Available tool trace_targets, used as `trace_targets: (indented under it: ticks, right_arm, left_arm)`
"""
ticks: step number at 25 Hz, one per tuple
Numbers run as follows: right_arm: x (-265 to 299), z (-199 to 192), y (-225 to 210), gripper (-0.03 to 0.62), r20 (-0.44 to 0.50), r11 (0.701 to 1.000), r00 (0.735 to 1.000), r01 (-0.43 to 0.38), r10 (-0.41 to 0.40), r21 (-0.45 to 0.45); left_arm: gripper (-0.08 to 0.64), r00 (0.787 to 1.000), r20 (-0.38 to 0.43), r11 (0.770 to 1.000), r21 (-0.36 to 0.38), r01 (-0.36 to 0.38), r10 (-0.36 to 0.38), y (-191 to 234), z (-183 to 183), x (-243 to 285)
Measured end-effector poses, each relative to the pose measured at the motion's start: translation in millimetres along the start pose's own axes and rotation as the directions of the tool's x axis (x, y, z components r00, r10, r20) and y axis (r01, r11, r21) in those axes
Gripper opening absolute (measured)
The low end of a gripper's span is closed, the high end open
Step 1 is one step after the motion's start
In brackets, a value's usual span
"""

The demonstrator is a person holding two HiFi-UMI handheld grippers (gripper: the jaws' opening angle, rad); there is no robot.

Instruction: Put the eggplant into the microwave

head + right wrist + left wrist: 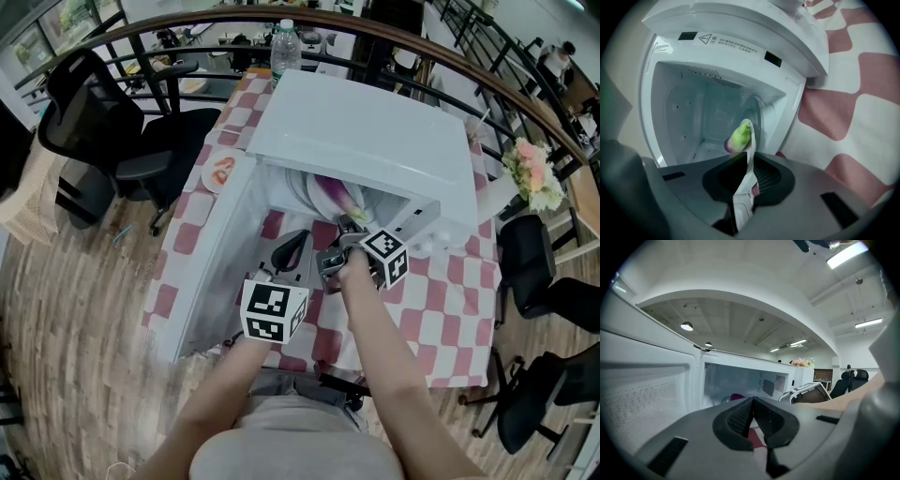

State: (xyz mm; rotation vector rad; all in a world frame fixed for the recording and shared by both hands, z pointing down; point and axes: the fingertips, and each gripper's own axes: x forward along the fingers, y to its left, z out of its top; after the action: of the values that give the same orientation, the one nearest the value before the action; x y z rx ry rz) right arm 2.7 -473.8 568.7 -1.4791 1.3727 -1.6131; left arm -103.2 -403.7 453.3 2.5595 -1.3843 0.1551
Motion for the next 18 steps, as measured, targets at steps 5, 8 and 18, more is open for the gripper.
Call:
trace_targets:
  ticks: [5,8,18]
  right_arm:
    - [-2.5,-0.3,1.1,0.065,-0.022,1.0,1.0,-0.001,0.001,0.008]
    - [-4.3,-4.1,2.6,0.115,-0.046,1.0,0.999,-0.012,0.013,0.018]
    - [-21.6,-11.5,-17.8,0.147,-0.047,0.997,0.999,-0.012,0.015,0.083]
  left_arm:
    - [0.005,1.0,-0.007,1.0,-0.003,0.004,-0.004,-0.1,0.2,0.7]
    - [0.005,1.0,-0.014,1.0,-0.003,0.011,-0.011,-2.2,-1.4,1.1]
    - [0.005,0.999,-0.026,0.999,0.004,0.036,-0.036,-8.7,-3.2,4.0]
